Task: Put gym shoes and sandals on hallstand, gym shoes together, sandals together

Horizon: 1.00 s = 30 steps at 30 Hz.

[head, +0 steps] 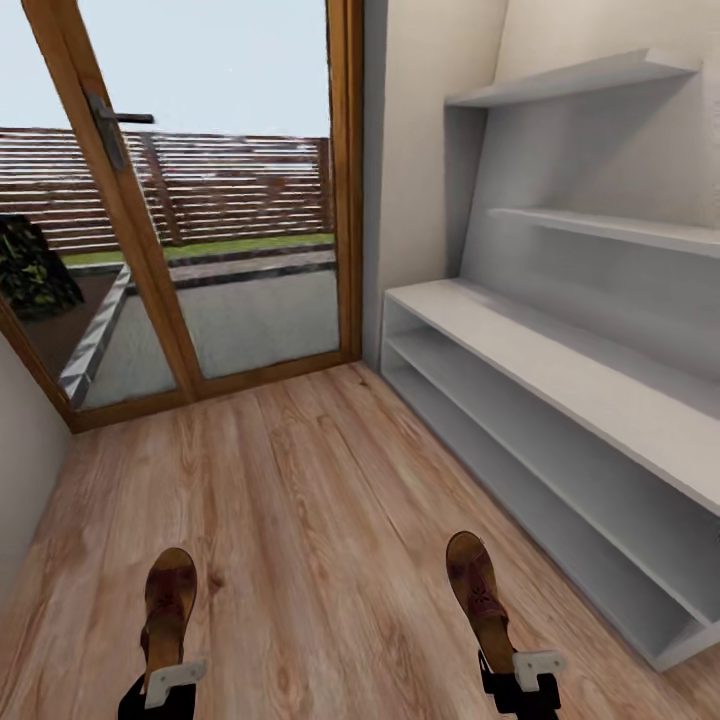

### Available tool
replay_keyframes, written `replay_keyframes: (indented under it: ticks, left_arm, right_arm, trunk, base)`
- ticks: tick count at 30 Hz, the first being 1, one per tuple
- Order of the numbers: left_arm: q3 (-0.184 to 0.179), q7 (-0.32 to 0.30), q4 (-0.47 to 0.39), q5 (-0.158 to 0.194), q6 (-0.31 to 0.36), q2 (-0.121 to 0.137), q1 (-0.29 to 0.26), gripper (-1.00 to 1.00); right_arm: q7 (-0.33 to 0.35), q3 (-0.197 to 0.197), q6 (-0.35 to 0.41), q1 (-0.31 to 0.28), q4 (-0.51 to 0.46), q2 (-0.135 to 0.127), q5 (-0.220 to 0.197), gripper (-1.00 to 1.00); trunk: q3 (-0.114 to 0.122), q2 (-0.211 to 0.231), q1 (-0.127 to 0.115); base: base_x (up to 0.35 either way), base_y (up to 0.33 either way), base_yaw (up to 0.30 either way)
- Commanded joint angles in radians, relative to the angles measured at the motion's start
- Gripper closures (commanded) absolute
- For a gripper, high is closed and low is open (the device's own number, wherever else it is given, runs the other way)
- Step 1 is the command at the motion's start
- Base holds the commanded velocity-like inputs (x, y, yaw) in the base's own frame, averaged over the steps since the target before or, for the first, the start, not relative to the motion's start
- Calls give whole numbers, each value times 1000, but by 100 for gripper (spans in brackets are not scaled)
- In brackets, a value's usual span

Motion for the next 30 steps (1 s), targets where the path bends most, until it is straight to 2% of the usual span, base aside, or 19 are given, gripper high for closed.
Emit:
replay_keyframes:
  ticks: [1, 17, 30]
  left_arm:
    - [4, 7, 1, -14, -4, 0, -1, 100]
    - [6, 7, 1, -14, -4, 1, -1, 100]
    - [5, 7, 3, -14, -4, 1, -1, 100]
  right_arm:
    - [-5, -4, -3, -1, 1, 0, 8, 100]
    - [-5, -4, -3, -1, 1, 0, 8, 100]
    - [-5, -4, -3, -1, 1, 0, 8, 100]
  trunk:
    - [-1, 0, 0]
    - [-1, 0, 0]
    - [-1, 0, 0]
  base:
    - [326, 184, -260]
    - [316, 195, -263]
    - [245, 257, -263]
